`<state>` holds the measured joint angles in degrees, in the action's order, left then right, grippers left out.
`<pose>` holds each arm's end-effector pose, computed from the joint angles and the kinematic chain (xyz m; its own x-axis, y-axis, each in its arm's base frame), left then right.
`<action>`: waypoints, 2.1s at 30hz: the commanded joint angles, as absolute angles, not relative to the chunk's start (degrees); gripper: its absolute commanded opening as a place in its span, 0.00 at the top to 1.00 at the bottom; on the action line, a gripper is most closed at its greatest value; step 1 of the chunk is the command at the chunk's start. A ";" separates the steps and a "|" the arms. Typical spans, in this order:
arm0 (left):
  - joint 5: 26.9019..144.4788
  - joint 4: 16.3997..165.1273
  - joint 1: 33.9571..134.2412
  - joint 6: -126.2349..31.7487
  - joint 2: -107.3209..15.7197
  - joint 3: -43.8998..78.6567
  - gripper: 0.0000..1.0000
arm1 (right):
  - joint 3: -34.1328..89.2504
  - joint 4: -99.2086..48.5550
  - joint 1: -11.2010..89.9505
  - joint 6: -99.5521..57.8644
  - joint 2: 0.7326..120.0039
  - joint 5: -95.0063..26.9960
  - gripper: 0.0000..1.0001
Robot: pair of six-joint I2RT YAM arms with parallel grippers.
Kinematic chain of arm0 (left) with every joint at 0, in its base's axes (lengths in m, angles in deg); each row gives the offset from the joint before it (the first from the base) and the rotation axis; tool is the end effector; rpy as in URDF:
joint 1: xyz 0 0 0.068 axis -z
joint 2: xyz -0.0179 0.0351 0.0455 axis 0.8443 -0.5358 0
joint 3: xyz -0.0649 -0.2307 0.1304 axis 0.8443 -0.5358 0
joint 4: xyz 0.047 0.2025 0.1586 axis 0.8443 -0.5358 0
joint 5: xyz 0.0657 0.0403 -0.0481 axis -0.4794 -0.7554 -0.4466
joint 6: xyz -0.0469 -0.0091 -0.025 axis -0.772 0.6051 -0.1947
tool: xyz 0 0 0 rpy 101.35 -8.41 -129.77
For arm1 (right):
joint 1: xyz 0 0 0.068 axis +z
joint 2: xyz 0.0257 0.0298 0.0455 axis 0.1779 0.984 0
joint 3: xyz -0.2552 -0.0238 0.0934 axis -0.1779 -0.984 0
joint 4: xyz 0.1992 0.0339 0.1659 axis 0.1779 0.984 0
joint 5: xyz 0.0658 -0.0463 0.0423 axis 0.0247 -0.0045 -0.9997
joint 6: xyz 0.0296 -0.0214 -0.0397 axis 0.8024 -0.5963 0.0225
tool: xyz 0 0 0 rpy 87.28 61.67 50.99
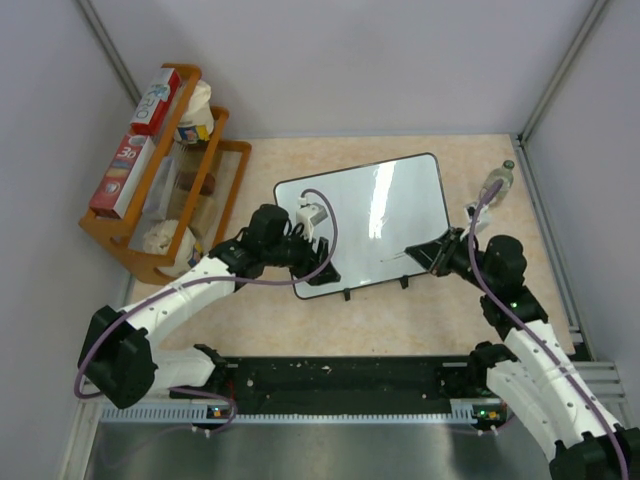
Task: Write a sentence on the whiteboard
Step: Move the whiteboard to the corner of the board.
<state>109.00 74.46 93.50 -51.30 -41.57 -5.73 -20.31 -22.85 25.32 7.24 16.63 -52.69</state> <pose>0.2065 -0.1724 0.2650 -0.6887 0.2150 -0.6924 0.6809 0.5200 -0.5158 0.1553 0.0582 0.2688 -0.5459 0.3841 -0.7446 -0.4128 0.6500 0.6380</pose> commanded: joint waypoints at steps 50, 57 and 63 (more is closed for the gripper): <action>91.18 76.17 84.08 -55.08 -36.58 -5.03 0.19 | -22.24 -28.38 15.70 7.85 18.93 -64.69 1.00; 109.84 90.57 66.68 -60.18 -39.47 -10.75 0.21 | -21.88 -28.56 15.78 7.67 19.45 -64.77 1.00; 126.61 103.84 60.95 -63.87 -50.10 -10.85 0.22 | -21.88 -29.09 15.78 7.67 20.33 -65.12 1.00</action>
<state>109.90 89.63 63.62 -60.24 -44.26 -10.67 -22.19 -27.05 16.42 8.72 19.97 -64.21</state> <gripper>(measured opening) 0.786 0.142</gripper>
